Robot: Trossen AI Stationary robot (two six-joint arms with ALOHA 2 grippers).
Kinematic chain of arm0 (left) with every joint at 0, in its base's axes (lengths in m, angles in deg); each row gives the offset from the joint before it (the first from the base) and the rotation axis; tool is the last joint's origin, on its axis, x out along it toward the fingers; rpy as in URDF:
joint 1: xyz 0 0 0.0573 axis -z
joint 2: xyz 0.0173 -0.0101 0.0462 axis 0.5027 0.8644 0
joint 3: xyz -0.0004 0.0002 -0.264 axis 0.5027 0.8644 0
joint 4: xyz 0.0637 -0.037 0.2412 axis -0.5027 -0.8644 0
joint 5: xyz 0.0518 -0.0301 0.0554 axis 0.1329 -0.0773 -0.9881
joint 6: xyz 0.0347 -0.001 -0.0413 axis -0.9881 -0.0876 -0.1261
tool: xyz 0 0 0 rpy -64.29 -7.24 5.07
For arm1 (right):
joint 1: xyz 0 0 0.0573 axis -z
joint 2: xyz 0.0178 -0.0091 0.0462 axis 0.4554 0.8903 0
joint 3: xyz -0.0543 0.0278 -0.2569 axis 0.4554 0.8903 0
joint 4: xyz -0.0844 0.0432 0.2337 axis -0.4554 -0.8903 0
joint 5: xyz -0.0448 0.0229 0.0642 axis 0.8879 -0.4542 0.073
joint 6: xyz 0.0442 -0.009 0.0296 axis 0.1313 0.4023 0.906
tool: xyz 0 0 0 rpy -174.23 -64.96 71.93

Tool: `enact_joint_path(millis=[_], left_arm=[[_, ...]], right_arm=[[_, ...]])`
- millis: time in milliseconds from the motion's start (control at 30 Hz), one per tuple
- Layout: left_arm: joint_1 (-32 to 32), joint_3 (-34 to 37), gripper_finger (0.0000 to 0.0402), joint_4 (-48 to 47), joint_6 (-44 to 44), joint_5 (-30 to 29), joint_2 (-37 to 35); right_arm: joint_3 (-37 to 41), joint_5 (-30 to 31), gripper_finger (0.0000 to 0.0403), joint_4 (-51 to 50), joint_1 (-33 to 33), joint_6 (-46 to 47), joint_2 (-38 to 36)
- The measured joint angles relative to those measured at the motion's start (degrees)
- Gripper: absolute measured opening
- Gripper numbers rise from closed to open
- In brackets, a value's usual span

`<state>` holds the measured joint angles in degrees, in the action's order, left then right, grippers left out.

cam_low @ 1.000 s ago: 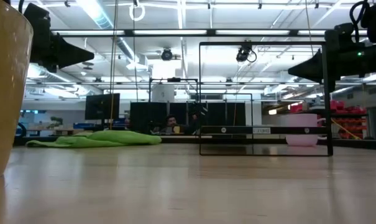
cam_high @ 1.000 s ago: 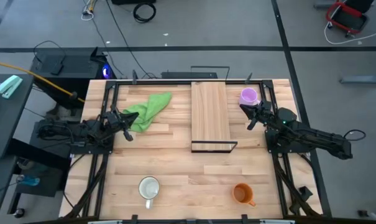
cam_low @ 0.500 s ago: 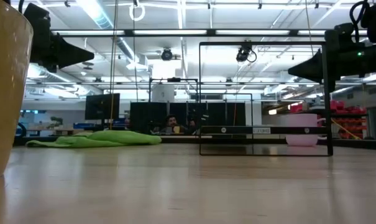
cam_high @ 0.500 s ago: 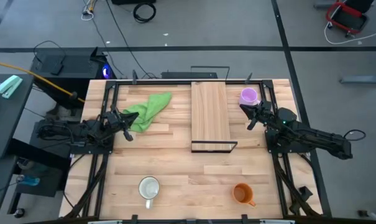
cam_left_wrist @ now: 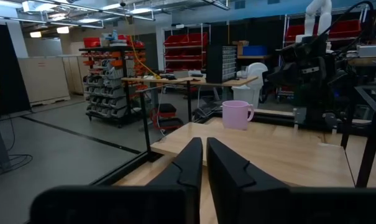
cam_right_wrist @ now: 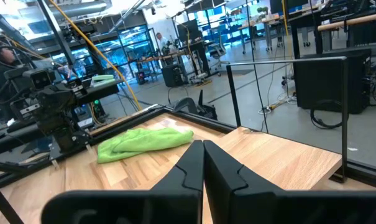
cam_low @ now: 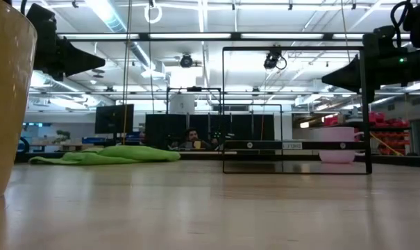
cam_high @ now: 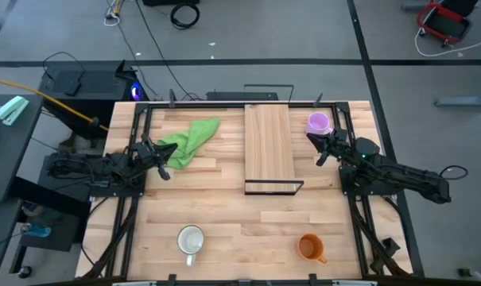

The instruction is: Stack small to large cups/mugs on shelf

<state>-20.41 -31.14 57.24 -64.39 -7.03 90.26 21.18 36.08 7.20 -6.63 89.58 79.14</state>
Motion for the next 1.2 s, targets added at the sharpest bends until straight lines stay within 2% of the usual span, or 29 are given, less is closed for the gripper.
enact_joint_path(millis=[300, 1200], left_arm=[[0.01, 0.00, 0.0036, 0.00, -0.01, 0.00, 0.00], [0.01, -0.01, 0.0028, 0.01, 0.00, 0.01, 0.00]], right_arm=[[0.01, 0.01, 0.0012, 0.00, -0.01, 0.02, -0.01], [0.00, 0.01, 0.0012, 0.00, -0.01, 0.01, -0.01]])
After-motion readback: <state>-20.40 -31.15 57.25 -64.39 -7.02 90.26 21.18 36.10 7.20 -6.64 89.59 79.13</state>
